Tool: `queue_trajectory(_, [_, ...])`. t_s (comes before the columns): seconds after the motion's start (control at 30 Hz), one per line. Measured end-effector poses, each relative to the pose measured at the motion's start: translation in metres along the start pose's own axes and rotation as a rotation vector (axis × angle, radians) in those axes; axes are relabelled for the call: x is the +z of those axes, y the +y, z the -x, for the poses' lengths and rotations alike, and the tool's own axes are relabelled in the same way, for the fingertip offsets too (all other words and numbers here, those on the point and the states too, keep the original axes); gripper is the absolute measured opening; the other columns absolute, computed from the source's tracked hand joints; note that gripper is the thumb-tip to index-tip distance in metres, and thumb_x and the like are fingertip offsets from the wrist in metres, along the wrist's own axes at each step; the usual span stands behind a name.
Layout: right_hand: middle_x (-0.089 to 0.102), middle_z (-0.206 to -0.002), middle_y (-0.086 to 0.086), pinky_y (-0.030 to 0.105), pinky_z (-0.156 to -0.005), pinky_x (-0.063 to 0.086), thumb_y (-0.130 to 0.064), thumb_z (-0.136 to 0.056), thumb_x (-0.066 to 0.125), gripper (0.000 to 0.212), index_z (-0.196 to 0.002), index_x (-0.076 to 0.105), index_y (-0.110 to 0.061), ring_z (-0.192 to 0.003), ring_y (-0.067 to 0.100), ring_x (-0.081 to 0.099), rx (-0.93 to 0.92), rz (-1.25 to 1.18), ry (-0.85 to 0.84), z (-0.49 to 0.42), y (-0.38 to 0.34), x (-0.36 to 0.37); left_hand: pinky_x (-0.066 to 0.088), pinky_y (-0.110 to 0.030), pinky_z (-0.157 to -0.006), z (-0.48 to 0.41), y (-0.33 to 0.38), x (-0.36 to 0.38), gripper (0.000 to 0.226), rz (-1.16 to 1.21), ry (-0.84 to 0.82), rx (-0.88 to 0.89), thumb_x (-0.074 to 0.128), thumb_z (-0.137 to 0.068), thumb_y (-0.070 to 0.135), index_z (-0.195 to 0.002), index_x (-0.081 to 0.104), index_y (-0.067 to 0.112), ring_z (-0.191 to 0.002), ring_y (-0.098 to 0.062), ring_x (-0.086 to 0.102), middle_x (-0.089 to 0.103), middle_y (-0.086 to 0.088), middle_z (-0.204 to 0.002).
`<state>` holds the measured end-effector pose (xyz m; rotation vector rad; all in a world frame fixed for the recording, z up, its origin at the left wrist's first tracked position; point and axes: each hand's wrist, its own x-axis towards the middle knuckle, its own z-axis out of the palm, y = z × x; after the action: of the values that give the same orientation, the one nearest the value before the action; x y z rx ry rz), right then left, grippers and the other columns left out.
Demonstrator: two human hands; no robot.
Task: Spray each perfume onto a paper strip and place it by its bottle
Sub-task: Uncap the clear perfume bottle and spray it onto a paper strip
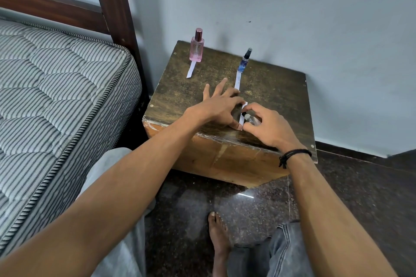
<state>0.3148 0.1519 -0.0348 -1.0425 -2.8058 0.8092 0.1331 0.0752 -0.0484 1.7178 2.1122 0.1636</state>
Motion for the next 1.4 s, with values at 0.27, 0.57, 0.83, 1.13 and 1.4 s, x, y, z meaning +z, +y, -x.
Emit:
queue_trajectory(0.27, [0.074,-0.097,0.004,0.038,-0.072,0.054,-0.062,-0.071,0.059,0.043,-0.111,0.057,-0.048,-0.077,0.022,0.064,0.014,-0.016,0.015,-0.004,0.001,0.001,-0.014,-0.071,-0.113,0.002,0.002,-0.002,0.089,0.01,-0.006,-0.007,0.07,-0.076,0.066,-0.151,0.033,0.036,-0.151,-0.027,-0.024,0.012,0.006,-0.166])
queue_trajectory(0.57, [0.069,-0.106,-0.011,0.042,-0.081,0.051,-0.051,-0.076,0.062,0.036,-0.112,0.058,-0.056,-0.1,0.024,0.065,0.054,-0.214,0.024,-0.001,0.007,-0.003,-0.013,-0.07,-0.114,0.003,0.001,-0.002,0.088,0.036,0.011,0.0,0.073,-0.074,0.065,-0.149,0.037,0.038,-0.152,-0.027,-0.022,0.014,0.004,-0.165])
queue_trajectory(0.83, [0.071,-0.088,-0.002,0.033,-0.067,0.053,-0.036,-0.093,0.064,0.033,-0.114,0.056,-0.06,-0.077,0.02,0.068,0.078,-0.352,0.046,-0.002,0.011,-0.005,-0.006,-0.066,-0.117,0.012,-0.007,-0.025,0.069,0.181,0.092,0.009,0.077,-0.076,0.054,-0.138,0.051,0.041,-0.154,-0.025,-0.007,0.028,0.005,-0.161])
queue_trajectory(1.13, [0.078,-0.089,-0.004,0.025,-0.065,0.051,-0.031,-0.099,0.064,0.021,-0.117,0.054,-0.035,-0.079,0.002,0.072,0.177,-0.686,0.163,-0.007,0.008,-0.014,0.049,-0.027,-0.078,0.028,-0.027,-0.051,0.03,0.304,0.146,-0.107,0.083,-0.078,0.017,-0.106,0.074,0.023,-0.097,-0.018,0.065,0.069,0.006,-0.099])
queue_trajectory(1.4, [0.069,-0.109,-0.007,0.026,-0.073,0.051,-0.033,-0.092,0.072,0.018,-0.108,0.072,-0.041,-0.096,0.013,0.065,0.144,-0.714,0.176,-0.008,0.007,-0.012,0.052,-0.028,-0.085,0.028,-0.012,-0.047,0.015,0.466,0.233,-0.127,0.079,-0.083,0.023,-0.098,0.076,0.022,-0.084,-0.008,0.064,0.071,0.009,-0.091])
